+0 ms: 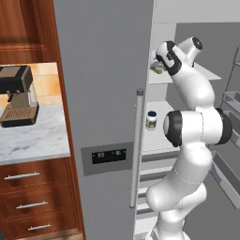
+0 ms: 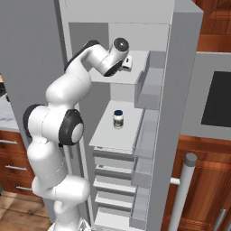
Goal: Pick the egg and butter from the fridge and place them by the bowl for mixing.
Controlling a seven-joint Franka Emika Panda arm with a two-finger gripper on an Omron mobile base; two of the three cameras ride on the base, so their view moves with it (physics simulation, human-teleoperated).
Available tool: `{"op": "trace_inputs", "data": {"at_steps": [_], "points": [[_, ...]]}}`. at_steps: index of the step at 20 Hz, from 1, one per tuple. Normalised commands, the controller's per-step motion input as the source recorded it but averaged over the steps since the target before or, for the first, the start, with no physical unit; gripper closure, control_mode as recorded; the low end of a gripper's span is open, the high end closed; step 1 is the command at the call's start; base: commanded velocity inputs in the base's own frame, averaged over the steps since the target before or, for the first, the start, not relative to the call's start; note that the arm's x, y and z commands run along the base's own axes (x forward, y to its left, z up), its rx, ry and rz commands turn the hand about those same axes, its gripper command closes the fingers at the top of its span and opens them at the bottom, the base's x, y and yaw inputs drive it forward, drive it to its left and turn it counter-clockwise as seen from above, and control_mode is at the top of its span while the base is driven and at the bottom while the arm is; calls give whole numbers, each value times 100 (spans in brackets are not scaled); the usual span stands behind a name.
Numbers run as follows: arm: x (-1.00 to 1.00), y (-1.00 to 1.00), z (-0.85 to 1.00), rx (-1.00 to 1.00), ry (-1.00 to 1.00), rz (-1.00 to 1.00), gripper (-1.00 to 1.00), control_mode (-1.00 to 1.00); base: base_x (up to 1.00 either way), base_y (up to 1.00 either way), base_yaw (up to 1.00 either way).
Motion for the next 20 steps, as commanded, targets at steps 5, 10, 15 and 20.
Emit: {"op": "trace_inputs", "data": {"at_steps": [5, 10, 15, 20], "points": [[0, 25, -43, 0, 0, 0, 100, -100, 0, 0, 0], [-13, 21, -52, 0, 3, 0, 100, -100, 0, 0, 0], [-44, -4, -38, 2, 0, 0, 100, -100, 0, 0, 0], [-57, -1, -12, 7, -3, 0, 100, -100, 0, 0, 0]]}}
